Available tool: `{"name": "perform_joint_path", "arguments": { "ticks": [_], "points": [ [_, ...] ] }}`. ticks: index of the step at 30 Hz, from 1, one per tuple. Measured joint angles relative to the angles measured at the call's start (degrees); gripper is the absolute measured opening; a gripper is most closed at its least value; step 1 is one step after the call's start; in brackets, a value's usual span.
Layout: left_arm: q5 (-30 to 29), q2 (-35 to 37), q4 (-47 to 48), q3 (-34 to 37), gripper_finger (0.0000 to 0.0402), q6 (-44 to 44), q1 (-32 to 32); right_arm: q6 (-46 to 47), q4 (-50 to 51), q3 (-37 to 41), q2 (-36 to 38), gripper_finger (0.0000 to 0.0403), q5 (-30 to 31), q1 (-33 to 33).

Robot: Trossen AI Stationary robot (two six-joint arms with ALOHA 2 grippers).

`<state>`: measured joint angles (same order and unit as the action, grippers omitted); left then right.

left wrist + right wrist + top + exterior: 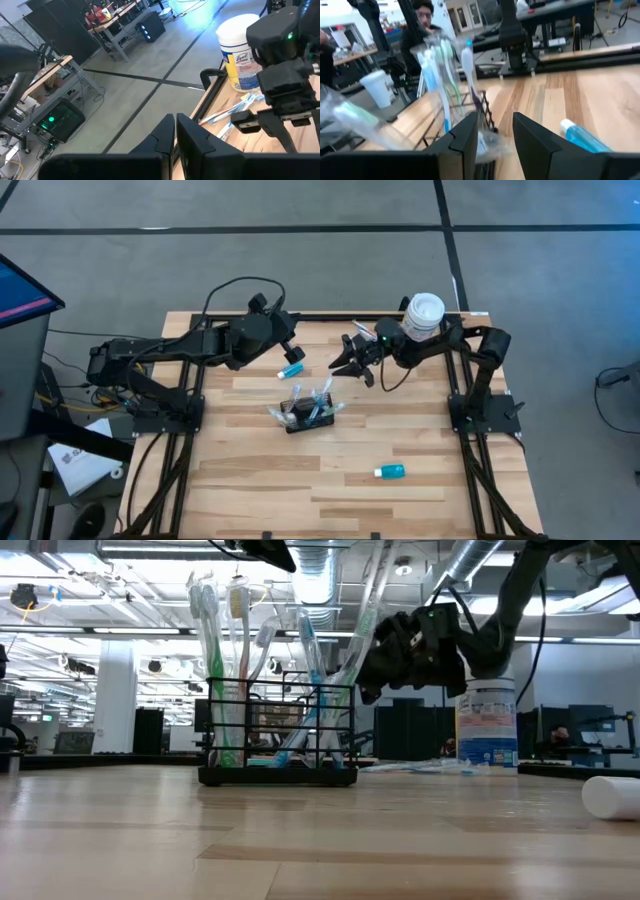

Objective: Pick & Place toothbrushing station
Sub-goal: Adjust the blue toothbrush

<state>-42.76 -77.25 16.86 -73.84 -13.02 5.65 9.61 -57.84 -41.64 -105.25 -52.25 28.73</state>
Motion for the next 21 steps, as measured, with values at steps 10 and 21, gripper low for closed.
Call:
{"name": "perform_joint_path", "arguments": {
  "ticks": [10, 21],
  "points": [
    [0.01, 0.00, 0.02, 0.00, 0.0012, 0.00, 0.00, -2.95, 4.21, -0.62, 0.00, 0.0114, -0.07, 0.31],
    [0.00, 0.00, 0.01, 0.00, 0.0012, -0.01, 0.00, -4.22, 5.56, -0.62, 0.00, 0.0114, 1.55, 0.84]
  ]
}}
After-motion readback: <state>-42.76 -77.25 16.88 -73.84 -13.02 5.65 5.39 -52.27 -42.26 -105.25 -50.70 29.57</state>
